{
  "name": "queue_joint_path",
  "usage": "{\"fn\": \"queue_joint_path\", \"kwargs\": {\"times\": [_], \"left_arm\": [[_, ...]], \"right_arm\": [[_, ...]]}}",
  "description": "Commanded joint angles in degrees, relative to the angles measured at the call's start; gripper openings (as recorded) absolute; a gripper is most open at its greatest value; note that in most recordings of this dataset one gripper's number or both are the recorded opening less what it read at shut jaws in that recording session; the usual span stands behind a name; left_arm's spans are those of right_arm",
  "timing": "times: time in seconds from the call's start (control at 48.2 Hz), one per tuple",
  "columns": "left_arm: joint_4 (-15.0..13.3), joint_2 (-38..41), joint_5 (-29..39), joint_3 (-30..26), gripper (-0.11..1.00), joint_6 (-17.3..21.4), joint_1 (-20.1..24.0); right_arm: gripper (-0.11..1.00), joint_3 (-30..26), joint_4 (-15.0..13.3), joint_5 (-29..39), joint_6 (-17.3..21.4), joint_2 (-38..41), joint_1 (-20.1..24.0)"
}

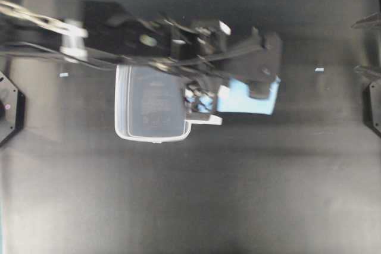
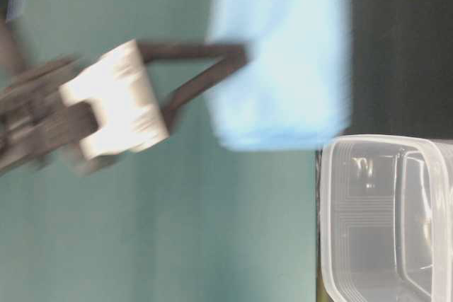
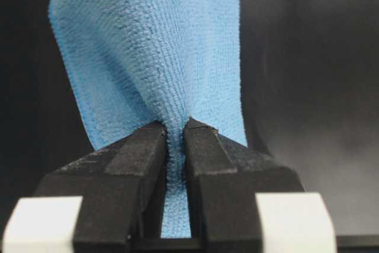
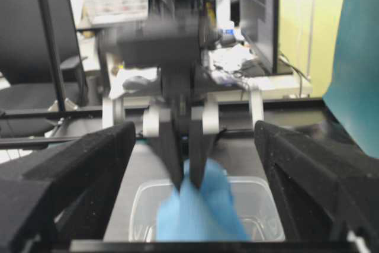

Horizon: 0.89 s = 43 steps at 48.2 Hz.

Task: Place the blue towel into the container with the left arm.

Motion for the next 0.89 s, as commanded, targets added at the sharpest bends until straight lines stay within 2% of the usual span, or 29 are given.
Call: {"fn": "queue_joint_path", "kwargs": {"times": [0.0,0.228,0.436,0.581,0.872], "left_arm": [[0.2,-5.9,2.5,1.6,0.06,0.2,0.6],[0.2,-14.5,2.9,14.3,0.06,-0.1,2.3],[0.2,-19.1,-5.3,25.0,0.06,0.1,3.1],[0.2,-19.4,-7.2,28.4,0.06,0.1,3.1],[0.2,-18.3,-10.2,31.0,0.07,0.0,3.2]], "right_arm": [[0.78,-1.0,0.2,-0.5,0.0,0.4,-0.1],[0.78,-1.0,0.2,-0.6,0.0,0.4,-0.1],[0.78,-0.9,0.2,-0.7,0.0,0.4,-0.1],[0.78,-1.0,0.2,-0.8,0.0,0.4,-0.1],[0.78,-1.0,0.2,-0.7,0.0,0.4,-0.1]]}}
